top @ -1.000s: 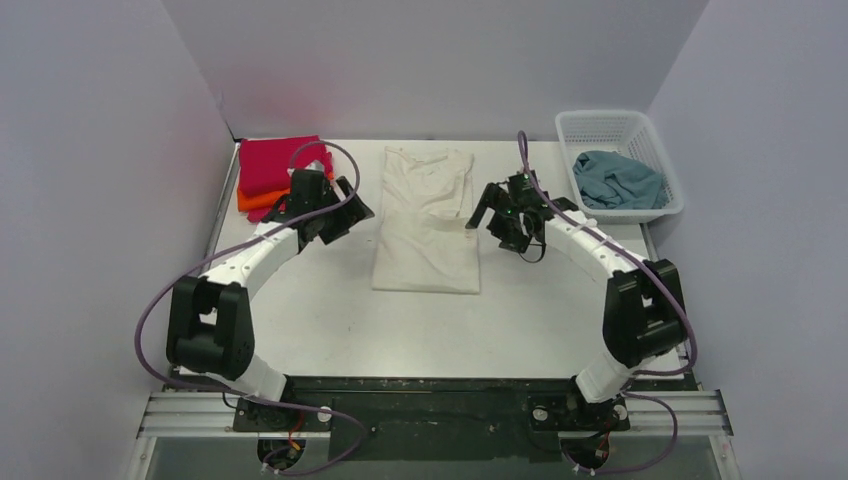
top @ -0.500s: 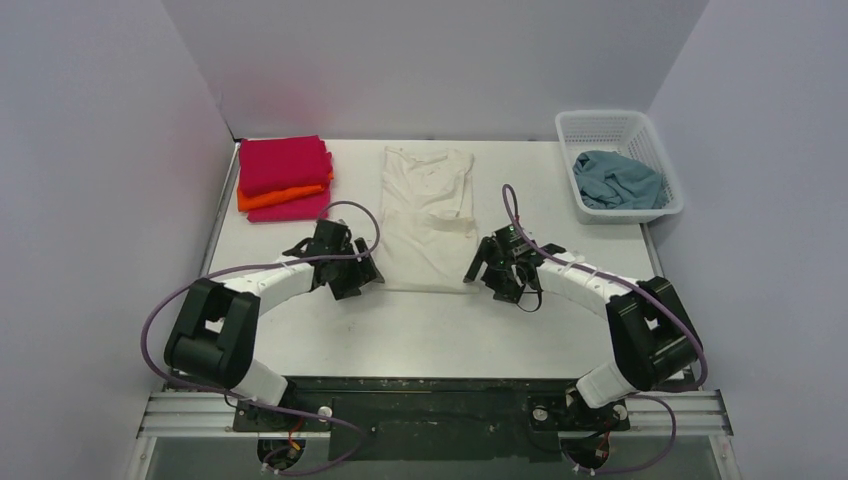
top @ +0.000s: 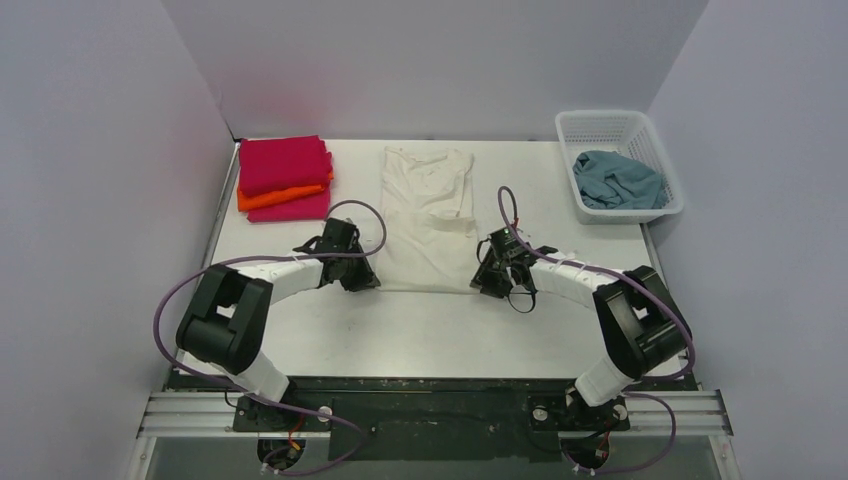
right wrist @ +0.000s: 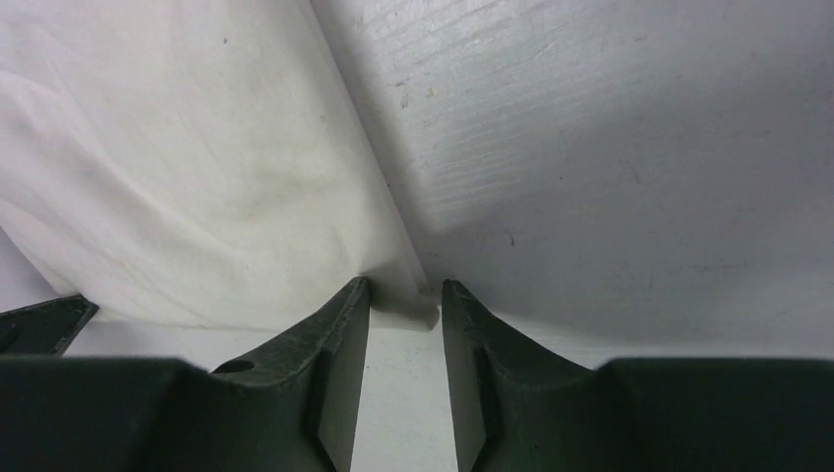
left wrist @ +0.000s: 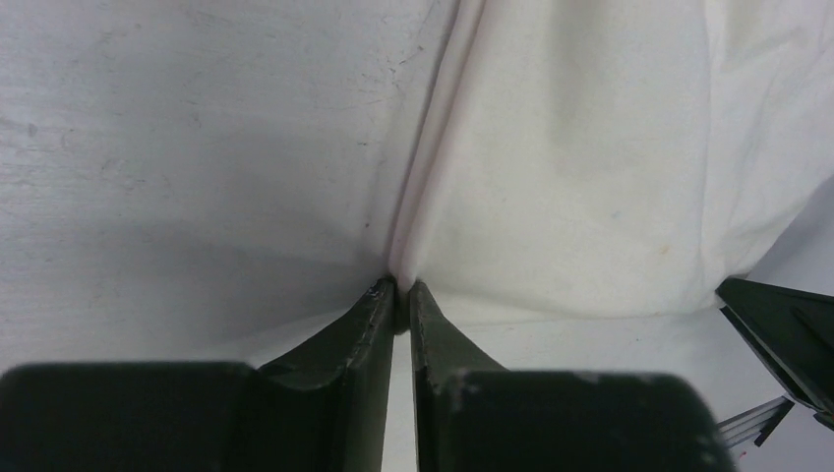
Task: Fold and stack the t-shirts
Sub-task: Grab one side of the 2/3 rectangular tshirt with both arms, then fold the long partially folded tshirt into a neat square
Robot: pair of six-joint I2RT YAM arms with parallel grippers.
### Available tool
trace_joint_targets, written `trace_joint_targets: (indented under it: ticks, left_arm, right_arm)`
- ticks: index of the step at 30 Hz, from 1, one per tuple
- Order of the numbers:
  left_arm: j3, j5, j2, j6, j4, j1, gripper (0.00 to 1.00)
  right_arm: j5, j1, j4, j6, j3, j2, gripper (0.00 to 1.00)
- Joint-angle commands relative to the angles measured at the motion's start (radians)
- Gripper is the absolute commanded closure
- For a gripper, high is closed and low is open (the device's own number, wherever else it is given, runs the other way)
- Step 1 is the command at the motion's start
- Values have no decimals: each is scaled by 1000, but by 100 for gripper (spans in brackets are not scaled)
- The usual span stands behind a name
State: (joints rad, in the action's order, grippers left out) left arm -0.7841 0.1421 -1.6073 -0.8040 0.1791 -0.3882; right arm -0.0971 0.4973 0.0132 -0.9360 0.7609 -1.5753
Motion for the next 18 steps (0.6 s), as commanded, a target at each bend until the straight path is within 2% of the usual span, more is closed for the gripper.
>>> trace_joint_targets:
  ticks: [1,2,3,7,13,18]
  left_arm:
    - [2,-19,-47,7,5,-25,84]
    - [2,-15,-53,6,0,-26,93]
    - [0,-15,-56,5,-2,-29,98]
    - [15,-23,-42,7,-17,-46,100]
    - [105,-35,111,0,35,-78,100]
    - [217,-27,345,-38,117,-149,100]
  right_arm:
    - [15,13,-2,-22,-22,-44,73]
    - [12,14,-3,-22,-22,-46,75]
    - [6,16,-4,-26,-24,-49,81]
    - [-22,18,-32,-30,-30,-46,100]
    - [-123,29,120,64,-58,63,100]
    - [-282,68,230,93,-159,203,100]
